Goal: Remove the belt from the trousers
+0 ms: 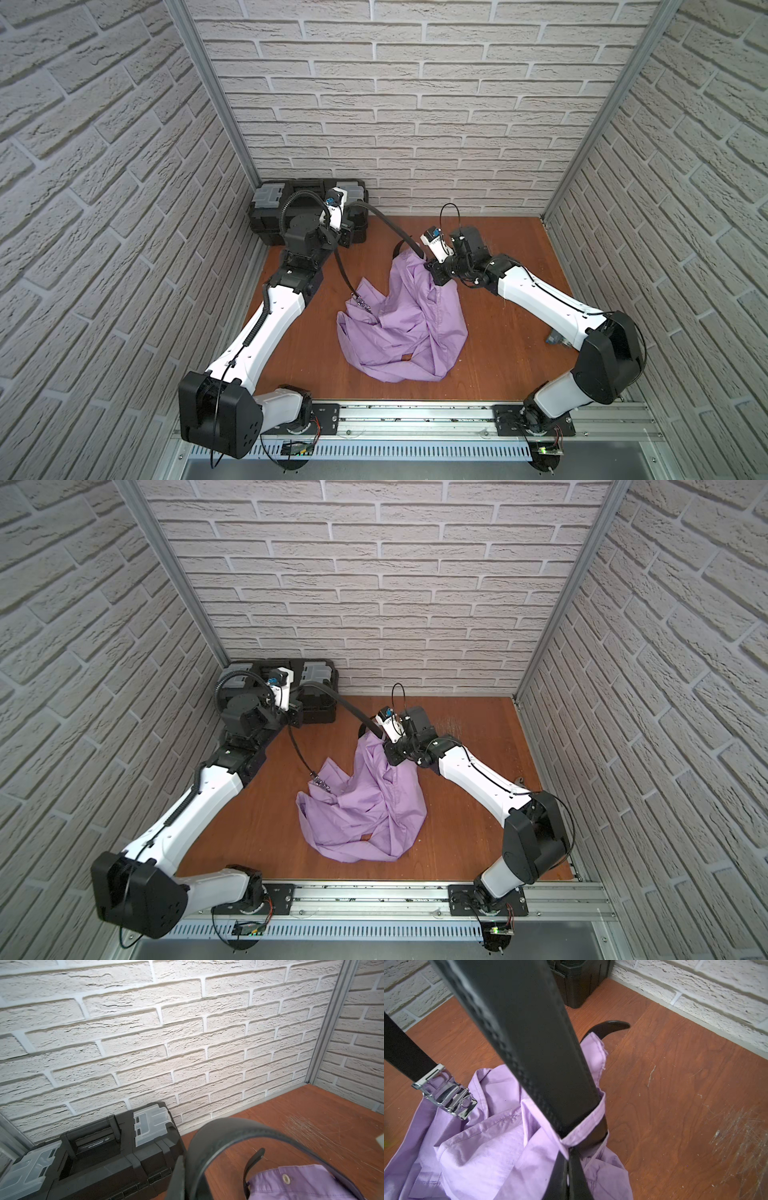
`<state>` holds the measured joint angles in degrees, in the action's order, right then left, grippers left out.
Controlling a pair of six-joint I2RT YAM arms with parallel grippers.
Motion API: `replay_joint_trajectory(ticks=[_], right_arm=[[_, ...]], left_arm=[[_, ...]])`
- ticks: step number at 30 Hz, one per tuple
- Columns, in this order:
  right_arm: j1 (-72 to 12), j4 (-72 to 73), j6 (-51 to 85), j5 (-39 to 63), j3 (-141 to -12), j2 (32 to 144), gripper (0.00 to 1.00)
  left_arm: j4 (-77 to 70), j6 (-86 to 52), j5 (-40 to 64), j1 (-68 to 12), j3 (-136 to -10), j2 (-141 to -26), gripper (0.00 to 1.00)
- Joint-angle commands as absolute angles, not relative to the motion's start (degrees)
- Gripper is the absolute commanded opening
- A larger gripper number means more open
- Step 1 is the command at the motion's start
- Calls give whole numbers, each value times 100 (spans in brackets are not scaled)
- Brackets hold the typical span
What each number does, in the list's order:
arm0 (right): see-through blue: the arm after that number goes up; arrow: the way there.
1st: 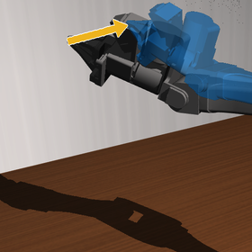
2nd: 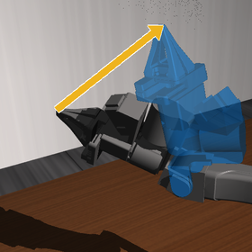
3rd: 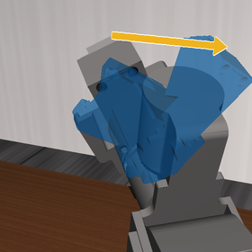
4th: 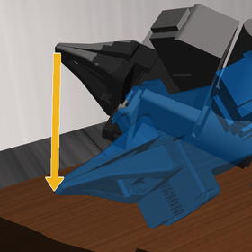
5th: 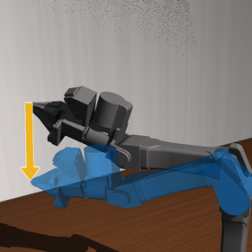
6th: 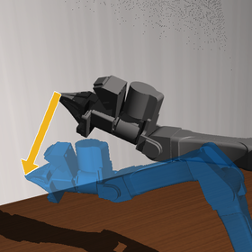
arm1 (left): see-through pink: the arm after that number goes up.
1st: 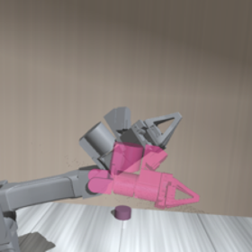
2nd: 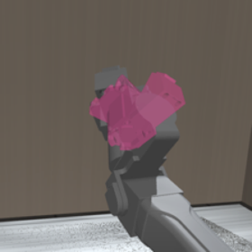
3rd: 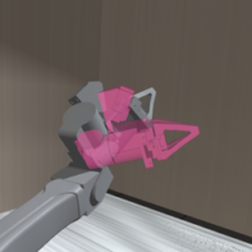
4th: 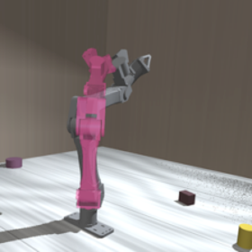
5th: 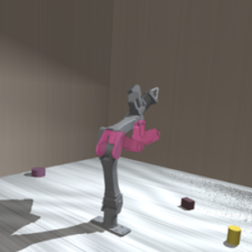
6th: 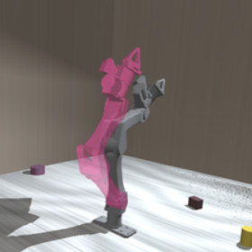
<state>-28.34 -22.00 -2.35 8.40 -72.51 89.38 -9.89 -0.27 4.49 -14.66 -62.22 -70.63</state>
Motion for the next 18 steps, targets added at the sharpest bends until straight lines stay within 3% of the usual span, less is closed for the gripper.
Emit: replay_joint_trajectory(ticks=[1,10,18], right_arm=[[-2782,-2364,-258,276,-7240,8990,3],[-2602,-2572,-290,64,-7620,9193,3],[-2610,-2216,-360,774,-7470,9017,3]], left_arm=[[-1468,-306,530,-1149,-6575,-6772,0],[-1116,-481,834,-635,-6829,-6749,0],[-2005,-549,1885,-683,-5646,-7006,0]])
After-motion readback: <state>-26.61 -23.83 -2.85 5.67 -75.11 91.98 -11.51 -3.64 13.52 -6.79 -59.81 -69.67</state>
